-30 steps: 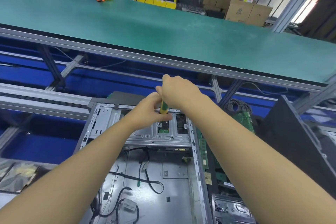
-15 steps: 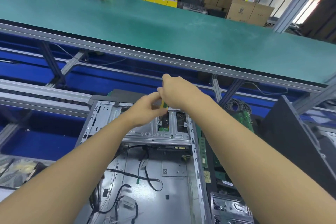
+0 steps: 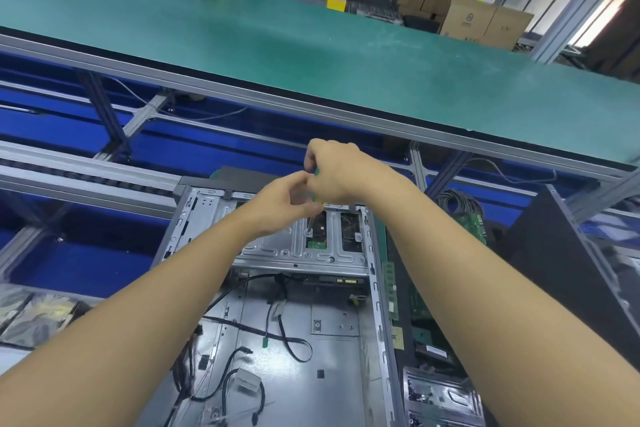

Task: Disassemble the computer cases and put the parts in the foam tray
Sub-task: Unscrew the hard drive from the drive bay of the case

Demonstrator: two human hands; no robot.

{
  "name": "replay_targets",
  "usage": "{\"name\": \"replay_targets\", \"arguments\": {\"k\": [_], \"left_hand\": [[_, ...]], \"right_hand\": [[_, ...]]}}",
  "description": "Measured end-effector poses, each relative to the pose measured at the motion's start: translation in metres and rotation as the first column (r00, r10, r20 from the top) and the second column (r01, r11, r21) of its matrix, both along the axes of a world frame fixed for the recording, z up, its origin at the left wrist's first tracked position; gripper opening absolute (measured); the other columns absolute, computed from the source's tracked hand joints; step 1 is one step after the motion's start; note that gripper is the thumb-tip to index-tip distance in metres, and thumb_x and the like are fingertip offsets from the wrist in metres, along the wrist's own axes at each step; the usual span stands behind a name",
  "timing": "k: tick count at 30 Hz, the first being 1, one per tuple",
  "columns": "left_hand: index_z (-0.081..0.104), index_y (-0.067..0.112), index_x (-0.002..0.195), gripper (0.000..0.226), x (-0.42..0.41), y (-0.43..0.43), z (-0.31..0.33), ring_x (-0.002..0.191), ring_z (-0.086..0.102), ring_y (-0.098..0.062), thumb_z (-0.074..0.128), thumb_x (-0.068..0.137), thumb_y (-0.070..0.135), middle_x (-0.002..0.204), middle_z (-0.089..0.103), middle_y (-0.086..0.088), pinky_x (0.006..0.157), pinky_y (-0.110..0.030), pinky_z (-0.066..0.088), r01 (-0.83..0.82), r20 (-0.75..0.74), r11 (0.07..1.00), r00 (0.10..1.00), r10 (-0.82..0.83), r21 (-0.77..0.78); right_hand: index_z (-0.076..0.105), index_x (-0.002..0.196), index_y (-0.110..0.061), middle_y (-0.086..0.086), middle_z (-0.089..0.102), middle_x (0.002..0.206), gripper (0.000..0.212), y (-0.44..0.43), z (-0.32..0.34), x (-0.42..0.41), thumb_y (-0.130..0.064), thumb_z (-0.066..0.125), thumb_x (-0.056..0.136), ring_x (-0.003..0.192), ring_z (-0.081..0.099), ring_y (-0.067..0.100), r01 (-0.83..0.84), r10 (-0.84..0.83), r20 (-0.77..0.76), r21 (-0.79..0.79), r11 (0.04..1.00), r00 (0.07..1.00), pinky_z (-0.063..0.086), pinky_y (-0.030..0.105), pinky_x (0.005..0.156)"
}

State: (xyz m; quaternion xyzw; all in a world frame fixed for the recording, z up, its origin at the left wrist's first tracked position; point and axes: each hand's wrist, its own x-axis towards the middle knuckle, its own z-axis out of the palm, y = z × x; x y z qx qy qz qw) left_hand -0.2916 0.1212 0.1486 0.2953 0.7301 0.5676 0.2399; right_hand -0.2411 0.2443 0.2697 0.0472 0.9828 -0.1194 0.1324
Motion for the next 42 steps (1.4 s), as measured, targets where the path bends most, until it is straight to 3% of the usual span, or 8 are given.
{"name": "replay_targets", "arguments": {"k": [3,7,10,14,21,33,37,42], "left_hand": [[0.063,0.03,0.109,0.031,-0.001,-0.004,-0.002,0.085,0.066,0.008,0.069,0.091,0.006,0.09,0.073,0.022,0.072,-0.01,0.048,0.005,-0.008,1.0,1.0,-0.004,0.024],[0.062,0.033,0.087,0.025,0.001,0.013,-0.004,0.069,0.06,-0.004,0.084,0.076,0.028,0.079,0.067,0.008,0.063,-0.022,0.045,-0.185,-0.233,0.973,0.961,0.151,-0.135],[0.06,0.032,0.1,0.042,0.0,0.01,-0.014,0.077,0.057,-0.001,0.088,0.069,0.035,0.093,0.061,0.013,0.067,-0.016,0.043,-0.13,-0.297,0.966,0.953,0.06,-0.223],[0.07,0.023,0.114,0.035,0.0,-0.006,-0.036,0.079,0.05,-0.006,0.081,0.081,0.03,0.097,0.057,0.006,0.079,-0.025,0.044,-0.128,-0.423,0.875,0.901,-0.095,-0.468],[0.078,0.02,0.097,0.015,0.005,0.008,-0.045,0.083,0.058,-0.013,0.075,0.087,0.032,0.093,0.065,0.003,0.079,-0.031,0.049,-0.243,-0.503,0.842,0.863,-0.039,-0.481],[0.06,0.018,0.08,0.012,0.042,0.042,-0.036,0.068,0.057,-0.013,0.067,0.081,0.008,0.071,0.063,0.006,0.066,-0.025,0.044,-0.216,-0.459,0.94,0.885,0.074,-0.264],[0.069,0.018,0.088,0.01,0.086,0.078,-0.022,0.065,0.057,-0.001,0.069,0.083,0.009,0.073,0.066,0.006,0.064,-0.011,0.039,0.112,-0.383,0.948,0.896,-0.226,-0.298],[0.076,0.017,0.094,0.011,0.16,0.155,-0.028,0.085,0.066,-0.015,0.068,0.087,0.02,0.091,0.075,0.002,0.08,-0.031,0.052,0.463,-0.33,0.678,0.627,-0.706,-0.57]], "right_hand": [[0.048,0.115,-0.023,0.001,0.046,0.117,0.026,0.002,0.002,0.001,-0.025,0.058,0.091,0.115,0.042,0.028,0.006,-0.006,0.005,-0.075,0.997,1.0,0.038,0.037,0.078],[0.04,0.121,-0.014,0.008,0.046,0.112,0.049,-0.001,-0.01,0.002,-0.058,0.043,0.099,0.097,0.051,0.034,0.174,-0.162,-0.124,0.096,0.98,0.979,0.035,0.037,0.064],[0.038,0.105,-0.013,0.008,0.053,0.097,0.022,0.005,-0.015,0.003,-0.033,0.047,0.104,0.075,0.049,0.028,0.121,-0.106,-0.208,0.059,0.991,0.972,0.029,0.034,0.051],[0.05,0.111,-0.02,0.004,0.052,0.116,0.03,0.018,-0.009,0.006,0.0,0.053,0.087,0.103,0.05,0.03,0.017,-0.029,-0.133,-0.091,0.996,0.991,0.046,0.039,0.074],[0.053,0.109,-0.014,0.004,0.047,0.111,0.028,0.018,-0.024,0.013,-0.039,0.059,0.098,0.094,0.052,0.027,0.026,-0.039,-0.235,-0.06,0.998,0.971,0.041,0.036,0.073],[0.061,0.103,-0.017,0.002,0.058,0.107,0.019,0.057,0.013,0.055,-0.004,0.054,0.091,0.094,0.052,0.02,0.051,-0.083,-0.421,-0.087,0.995,0.903,0.042,0.032,0.079],[0.06,0.099,-0.017,0.001,0.059,0.103,0.018,0.101,0.019,0.1,-0.003,0.055,0.089,0.092,0.05,0.02,0.224,-0.241,-0.478,-0.094,0.97,0.845,0.035,0.027,0.075],[0.054,0.092,-0.023,0.0,0.061,0.104,0.017,0.145,-0.001,0.165,-0.006,0.057,0.091,0.094,0.053,0.019,0.423,-0.433,-0.43,-0.125,0.898,0.792,0.04,0.029,0.077]]}}
